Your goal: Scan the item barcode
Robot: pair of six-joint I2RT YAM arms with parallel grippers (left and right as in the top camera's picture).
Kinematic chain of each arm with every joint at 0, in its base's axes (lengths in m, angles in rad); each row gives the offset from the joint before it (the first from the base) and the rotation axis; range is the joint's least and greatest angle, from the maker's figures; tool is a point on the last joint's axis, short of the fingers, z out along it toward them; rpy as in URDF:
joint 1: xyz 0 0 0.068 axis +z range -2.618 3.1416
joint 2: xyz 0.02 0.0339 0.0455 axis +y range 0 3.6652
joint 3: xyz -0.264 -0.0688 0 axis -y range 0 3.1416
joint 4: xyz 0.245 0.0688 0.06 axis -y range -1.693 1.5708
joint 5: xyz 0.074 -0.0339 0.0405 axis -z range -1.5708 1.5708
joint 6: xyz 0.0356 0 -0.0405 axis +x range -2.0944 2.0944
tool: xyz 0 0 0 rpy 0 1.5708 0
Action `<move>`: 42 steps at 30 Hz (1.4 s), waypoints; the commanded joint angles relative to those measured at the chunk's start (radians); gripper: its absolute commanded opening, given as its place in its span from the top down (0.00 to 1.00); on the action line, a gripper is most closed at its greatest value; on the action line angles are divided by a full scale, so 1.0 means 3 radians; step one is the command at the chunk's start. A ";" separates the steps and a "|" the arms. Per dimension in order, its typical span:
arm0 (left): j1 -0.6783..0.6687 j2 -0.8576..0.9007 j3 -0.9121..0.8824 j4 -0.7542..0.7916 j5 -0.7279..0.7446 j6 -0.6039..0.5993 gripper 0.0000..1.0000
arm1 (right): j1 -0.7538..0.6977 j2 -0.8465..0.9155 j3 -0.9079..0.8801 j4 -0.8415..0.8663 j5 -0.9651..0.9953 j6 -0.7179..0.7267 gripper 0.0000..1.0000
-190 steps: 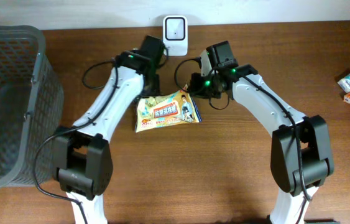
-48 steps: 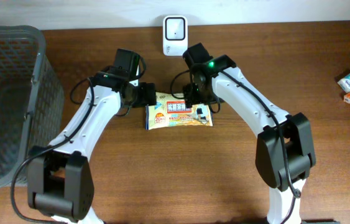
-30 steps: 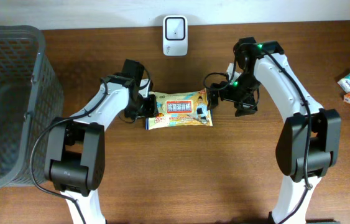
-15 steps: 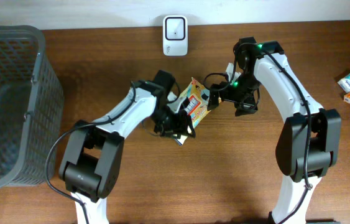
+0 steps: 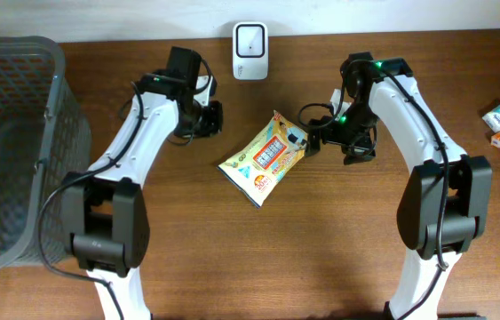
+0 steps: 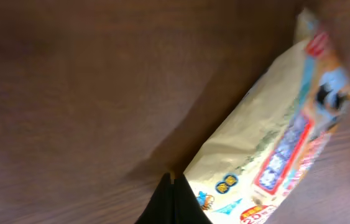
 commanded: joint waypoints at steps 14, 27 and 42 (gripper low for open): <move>-0.0474 0.0440 -0.0229 -0.0248 0.0687 -0.0089 1.00 | -0.0014 -0.0050 0.0060 0.0144 0.0055 0.0053 0.11; 0.0201 0.0128 -0.0058 -0.0245 -0.0351 -0.0248 0.61 | 0.0327 -0.0050 0.0053 0.0392 0.0071 0.0051 0.01; 0.0497 0.0130 -0.0062 -0.0323 -0.0593 -0.0429 0.01 | 0.1199 0.0027 0.0022 0.0898 0.0743 0.0332 0.08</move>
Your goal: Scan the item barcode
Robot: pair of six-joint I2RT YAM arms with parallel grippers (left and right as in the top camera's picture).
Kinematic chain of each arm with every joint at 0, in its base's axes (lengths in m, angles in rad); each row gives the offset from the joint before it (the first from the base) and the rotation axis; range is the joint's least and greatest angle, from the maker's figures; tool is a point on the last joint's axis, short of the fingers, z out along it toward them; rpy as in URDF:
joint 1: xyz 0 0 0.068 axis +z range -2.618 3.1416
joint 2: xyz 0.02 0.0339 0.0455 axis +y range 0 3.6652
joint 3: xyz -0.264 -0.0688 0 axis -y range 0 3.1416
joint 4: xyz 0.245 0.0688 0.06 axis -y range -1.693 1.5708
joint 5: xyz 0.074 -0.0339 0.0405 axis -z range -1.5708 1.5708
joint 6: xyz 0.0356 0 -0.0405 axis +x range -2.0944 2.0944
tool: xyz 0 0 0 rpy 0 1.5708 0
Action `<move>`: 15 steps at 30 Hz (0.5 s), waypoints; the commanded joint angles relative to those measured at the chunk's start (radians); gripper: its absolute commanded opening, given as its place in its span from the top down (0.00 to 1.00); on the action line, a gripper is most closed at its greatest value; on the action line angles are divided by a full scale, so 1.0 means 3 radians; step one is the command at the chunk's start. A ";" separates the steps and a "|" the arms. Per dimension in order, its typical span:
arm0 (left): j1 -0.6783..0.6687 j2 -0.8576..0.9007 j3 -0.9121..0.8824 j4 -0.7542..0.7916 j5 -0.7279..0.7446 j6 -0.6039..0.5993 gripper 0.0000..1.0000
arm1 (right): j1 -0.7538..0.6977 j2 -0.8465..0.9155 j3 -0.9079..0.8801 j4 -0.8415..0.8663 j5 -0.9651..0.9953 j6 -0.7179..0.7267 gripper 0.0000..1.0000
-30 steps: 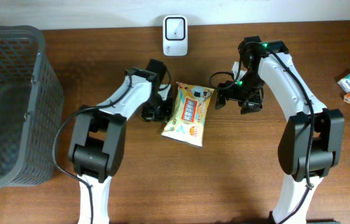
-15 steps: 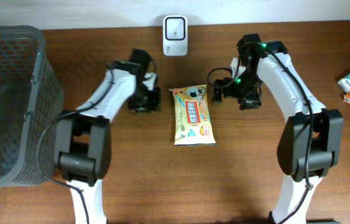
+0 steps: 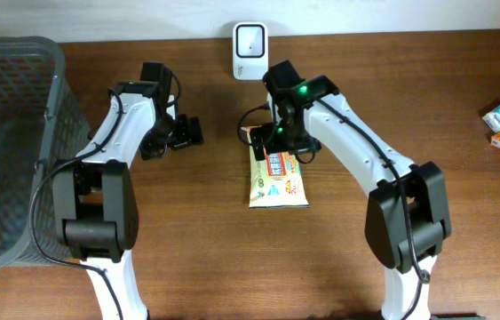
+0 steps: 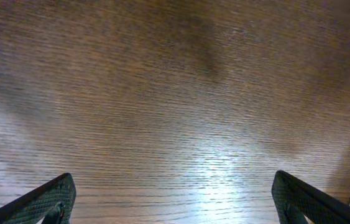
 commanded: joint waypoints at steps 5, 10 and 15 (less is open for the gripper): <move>0.0104 -0.0084 0.0029 -0.0050 -0.0100 -0.0309 0.01 | 0.0367 0.0025 0.0022 0.0001 0.0785 0.0379 0.08; 0.0186 -0.0084 0.0029 -0.0159 -0.0111 -0.0308 0.01 | 0.0704 0.0093 0.0017 0.0011 0.1545 0.0829 0.09; 0.0238 -0.0084 0.0029 -0.0226 -0.0126 -0.0306 0.01 | 0.0908 0.0291 0.0017 0.0116 0.1668 0.0894 0.08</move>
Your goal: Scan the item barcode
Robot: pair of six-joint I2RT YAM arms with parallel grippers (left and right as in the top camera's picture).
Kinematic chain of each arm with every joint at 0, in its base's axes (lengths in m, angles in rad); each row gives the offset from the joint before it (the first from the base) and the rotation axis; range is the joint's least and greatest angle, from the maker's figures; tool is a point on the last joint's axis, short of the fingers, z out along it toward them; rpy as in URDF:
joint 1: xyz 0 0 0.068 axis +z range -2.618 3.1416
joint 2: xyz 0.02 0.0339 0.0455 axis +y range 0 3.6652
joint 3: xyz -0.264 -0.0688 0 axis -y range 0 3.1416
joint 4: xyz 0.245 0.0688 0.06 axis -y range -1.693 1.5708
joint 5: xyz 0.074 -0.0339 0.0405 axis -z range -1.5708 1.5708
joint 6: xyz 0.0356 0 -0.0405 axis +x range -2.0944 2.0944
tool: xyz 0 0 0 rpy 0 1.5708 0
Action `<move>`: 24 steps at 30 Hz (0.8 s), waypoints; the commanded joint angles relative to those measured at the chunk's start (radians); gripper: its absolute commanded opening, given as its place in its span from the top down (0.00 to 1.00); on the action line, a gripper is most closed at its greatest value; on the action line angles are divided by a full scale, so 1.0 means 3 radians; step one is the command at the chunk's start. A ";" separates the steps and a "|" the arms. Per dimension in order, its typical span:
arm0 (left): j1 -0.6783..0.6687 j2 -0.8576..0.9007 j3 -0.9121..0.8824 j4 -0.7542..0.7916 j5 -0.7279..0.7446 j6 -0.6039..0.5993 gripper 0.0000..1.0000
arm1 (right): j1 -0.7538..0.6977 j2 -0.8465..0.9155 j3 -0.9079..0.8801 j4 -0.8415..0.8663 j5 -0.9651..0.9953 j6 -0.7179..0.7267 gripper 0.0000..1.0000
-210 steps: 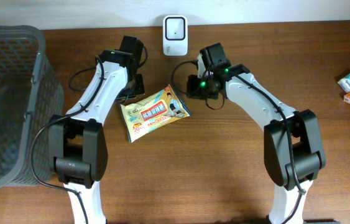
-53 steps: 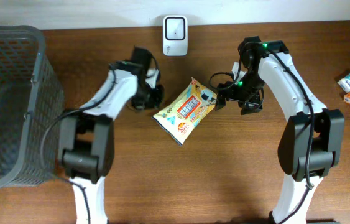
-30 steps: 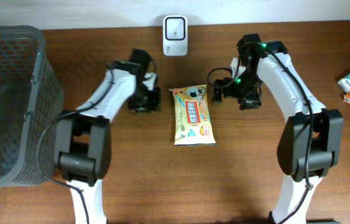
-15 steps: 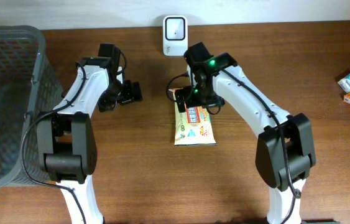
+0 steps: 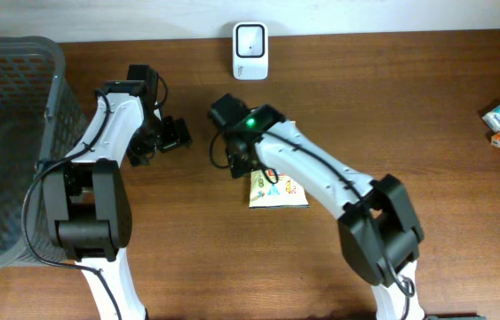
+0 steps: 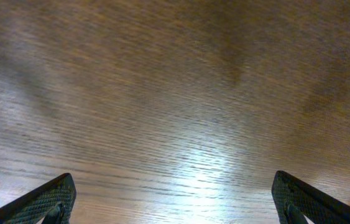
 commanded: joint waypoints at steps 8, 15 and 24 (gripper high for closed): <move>0.0134 -0.0084 0.0029 -0.0117 -0.0064 -0.0041 0.01 | 0.0125 0.0565 0.0017 0.0175 0.0632 0.0151 0.11; 0.0137 -0.0084 0.0029 -0.0114 -0.0062 -0.0041 0.01 | 0.0125 0.0633 0.0017 0.0239 0.0721 0.0151 0.70; 0.0134 -0.0084 0.0029 -0.0113 -0.0061 -0.0041 0.01 | 0.0078 0.0609 0.0479 -0.0163 0.0567 0.0163 0.96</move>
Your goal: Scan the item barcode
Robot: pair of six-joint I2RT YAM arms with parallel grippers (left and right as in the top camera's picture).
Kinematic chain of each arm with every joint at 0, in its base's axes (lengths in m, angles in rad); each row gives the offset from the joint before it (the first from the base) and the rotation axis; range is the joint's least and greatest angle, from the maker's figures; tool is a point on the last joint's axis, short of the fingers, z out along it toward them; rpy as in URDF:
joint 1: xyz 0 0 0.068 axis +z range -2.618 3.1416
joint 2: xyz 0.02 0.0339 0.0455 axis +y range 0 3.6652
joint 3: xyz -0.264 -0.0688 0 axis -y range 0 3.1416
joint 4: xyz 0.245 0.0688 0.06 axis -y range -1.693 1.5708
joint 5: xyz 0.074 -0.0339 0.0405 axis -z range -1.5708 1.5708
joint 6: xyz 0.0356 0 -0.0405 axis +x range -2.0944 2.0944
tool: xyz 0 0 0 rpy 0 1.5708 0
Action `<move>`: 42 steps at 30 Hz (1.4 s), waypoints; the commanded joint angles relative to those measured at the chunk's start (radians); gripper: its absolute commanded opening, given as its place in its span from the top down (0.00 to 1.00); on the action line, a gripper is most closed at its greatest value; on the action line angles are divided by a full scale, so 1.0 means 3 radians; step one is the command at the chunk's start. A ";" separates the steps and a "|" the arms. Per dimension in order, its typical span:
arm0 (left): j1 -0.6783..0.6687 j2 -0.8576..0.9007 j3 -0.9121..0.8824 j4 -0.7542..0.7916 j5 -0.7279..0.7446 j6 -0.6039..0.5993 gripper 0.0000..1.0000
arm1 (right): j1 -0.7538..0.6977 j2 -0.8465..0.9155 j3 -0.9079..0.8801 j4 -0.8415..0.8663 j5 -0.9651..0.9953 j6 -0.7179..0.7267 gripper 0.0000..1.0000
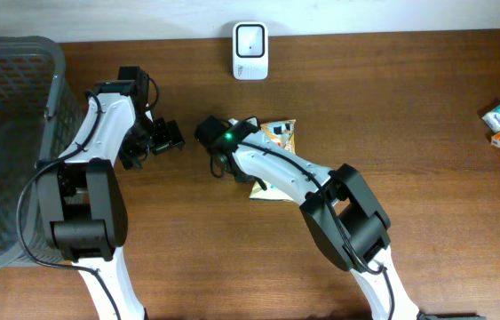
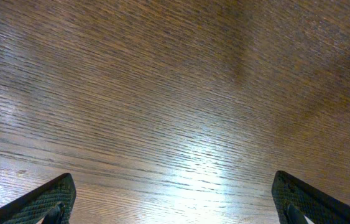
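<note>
The snack packet point(image 1: 278, 132), yellow with red and blue print, lies on the table in front of the white scanner point(image 1: 250, 40). The right arm crosses over its middle, and its near corner point(image 1: 262, 188) shows below the arm. My right gripper point(image 1: 218, 151) is left of the packet, low over the wood, and its fingers are too dark to read. My left gripper point(image 1: 150, 144) is further left and open. In the left wrist view that gripper point(image 2: 175, 205) has only bare wood between its fingertips point(image 2: 55, 198). No barcode shows.
A grey mesh basket point(image 1: 19, 62) fills the left edge of the table point(image 1: 427, 80). Small boxes lie at the far right: a green and white one and a red and white one.
My right gripper has moved a little further left, past the packet's left side. The packet's far end now shows nearer the scanner. My left gripper has shifted slightly left and is still open.
The packet first lay slanted mid-table, my right gripper at its right corner and my left gripper shut beside it. Then it lay straight before the scanner, the right gripper at its far end and the left open, further left. The right gripper then stood left of the packet.
</note>
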 commanded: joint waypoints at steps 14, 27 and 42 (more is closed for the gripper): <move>0.0014 -0.0084 0.0029 -0.0003 -0.0046 -0.0029 0.01 | -0.1049 0.0048 0.1165 -0.0629 -0.4267 -0.0917 0.96; 0.0011 -0.0084 0.0029 -0.0003 -0.0046 -0.0031 0.01 | -0.1648 0.0025 0.0038 0.0050 -0.4519 -0.0880 0.86; 0.0011 -0.0084 0.0029 -0.0003 -0.0046 -0.0029 0.01 | -0.2007 -0.0100 0.0902 -0.1284 -0.3154 -0.1555 0.43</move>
